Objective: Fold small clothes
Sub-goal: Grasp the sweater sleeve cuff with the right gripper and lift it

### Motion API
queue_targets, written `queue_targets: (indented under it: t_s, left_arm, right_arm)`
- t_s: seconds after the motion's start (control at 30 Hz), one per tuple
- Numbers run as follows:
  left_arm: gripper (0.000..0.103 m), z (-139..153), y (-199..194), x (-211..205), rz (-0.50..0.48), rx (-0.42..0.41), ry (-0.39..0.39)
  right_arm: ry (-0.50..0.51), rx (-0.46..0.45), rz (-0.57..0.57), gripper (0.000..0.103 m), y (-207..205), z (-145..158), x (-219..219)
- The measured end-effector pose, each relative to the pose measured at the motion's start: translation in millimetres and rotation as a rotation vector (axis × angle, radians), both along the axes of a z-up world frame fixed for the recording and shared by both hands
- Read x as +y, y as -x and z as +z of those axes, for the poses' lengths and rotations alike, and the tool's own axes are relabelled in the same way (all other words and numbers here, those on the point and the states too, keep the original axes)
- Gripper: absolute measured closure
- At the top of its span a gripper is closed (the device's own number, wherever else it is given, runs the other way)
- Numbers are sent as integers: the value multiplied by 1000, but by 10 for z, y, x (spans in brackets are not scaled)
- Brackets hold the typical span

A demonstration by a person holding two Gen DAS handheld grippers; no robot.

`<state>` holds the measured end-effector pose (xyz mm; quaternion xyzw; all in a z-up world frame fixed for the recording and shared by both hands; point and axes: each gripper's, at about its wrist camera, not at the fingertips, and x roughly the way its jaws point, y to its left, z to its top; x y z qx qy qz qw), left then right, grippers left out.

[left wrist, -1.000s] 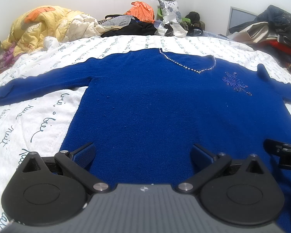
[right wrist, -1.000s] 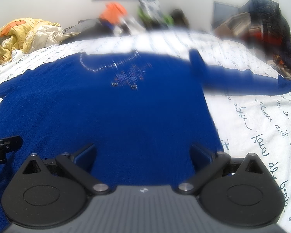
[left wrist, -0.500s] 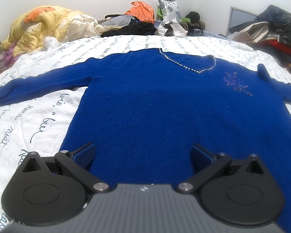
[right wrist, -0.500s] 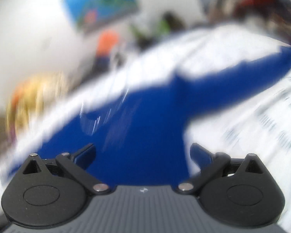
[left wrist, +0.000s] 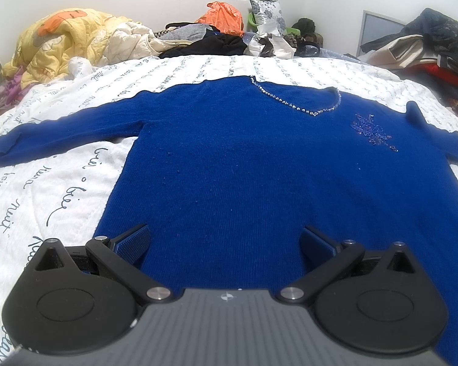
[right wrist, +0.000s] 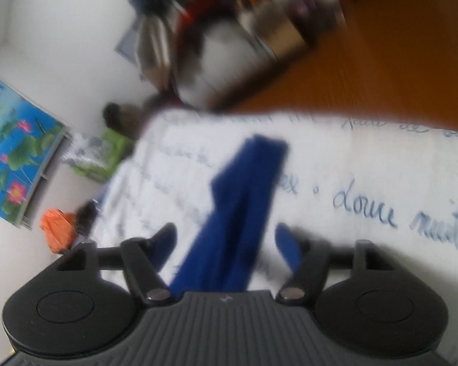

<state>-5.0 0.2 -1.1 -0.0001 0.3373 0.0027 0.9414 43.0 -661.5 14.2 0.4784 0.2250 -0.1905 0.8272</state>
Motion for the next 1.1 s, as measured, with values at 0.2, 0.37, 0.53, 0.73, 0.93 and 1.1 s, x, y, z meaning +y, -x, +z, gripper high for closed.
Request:
queue_targets:
  t_s: [0.2,0.37,0.53,0.73,0.93,1.1]
  left_arm:
    - [0,0,-2,-3,0,0,0]
    - [0,0,-3,-3,0,0,0]
    - [0,0,-3,-4,0,0,0]
    - [0,0,-3,-3,0,0,0]
    - [0,1,-3,-3,0,0,1]
    - [0,3,-14,-7,1,0,5]
  right_arm:
    - [56,-14,17,39,-25,32,49]
    - [-166,-205,-114,48,266,-210,-197]
    - [-128,-114,-108,63,167,-176,-213]
    - [-159,-97,-161,85,105,-224,-246]
    - [-105,-83,-186,100,132,-211,-206]
    - [109,-189,-27,100,36,375,330]
